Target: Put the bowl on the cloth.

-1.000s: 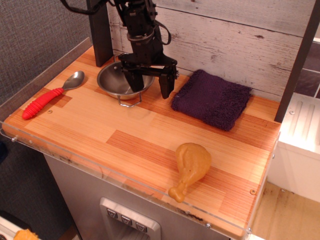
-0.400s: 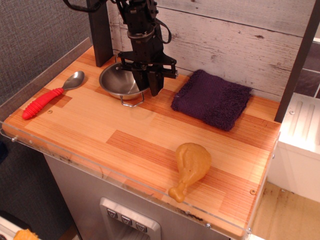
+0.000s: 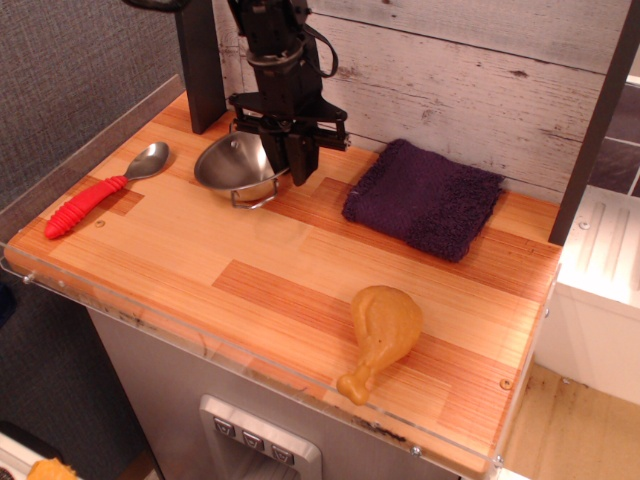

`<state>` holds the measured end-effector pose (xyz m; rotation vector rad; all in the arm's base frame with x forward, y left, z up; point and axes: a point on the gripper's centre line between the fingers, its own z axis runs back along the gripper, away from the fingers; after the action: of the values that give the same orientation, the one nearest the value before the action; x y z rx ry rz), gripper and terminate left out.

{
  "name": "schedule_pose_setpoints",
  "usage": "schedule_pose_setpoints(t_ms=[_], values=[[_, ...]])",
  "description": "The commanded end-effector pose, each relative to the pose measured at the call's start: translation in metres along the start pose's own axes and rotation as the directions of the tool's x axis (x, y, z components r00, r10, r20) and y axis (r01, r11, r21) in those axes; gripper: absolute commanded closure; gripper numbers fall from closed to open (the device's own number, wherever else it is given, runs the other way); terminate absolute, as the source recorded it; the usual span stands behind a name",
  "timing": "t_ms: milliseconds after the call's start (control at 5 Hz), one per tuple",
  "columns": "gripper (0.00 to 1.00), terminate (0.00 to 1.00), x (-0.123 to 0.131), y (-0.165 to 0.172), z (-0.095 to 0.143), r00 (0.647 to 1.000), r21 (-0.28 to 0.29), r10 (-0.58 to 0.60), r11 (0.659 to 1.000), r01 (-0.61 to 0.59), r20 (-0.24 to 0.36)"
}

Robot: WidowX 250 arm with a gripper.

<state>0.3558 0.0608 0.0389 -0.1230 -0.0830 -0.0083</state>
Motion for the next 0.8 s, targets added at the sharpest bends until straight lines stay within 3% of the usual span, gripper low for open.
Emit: schedule_pose_setpoints(t_ms=[0, 400, 600], values=[[1.0, 0.0, -0.018, 0.007, 0.052, 0.994, 0.034, 0.012, 0.999, -0.016, 0.109], [1.0, 0.0, 0.003, -0.044, 0.076, 0.976, 0.003, -0.12, 0.993, 0.121, 0.183], [1.0, 0.0, 0.013, -0.077, 0.073, 0.965, -0.001, -0.178, 0.983, 0.181, 0.193]])
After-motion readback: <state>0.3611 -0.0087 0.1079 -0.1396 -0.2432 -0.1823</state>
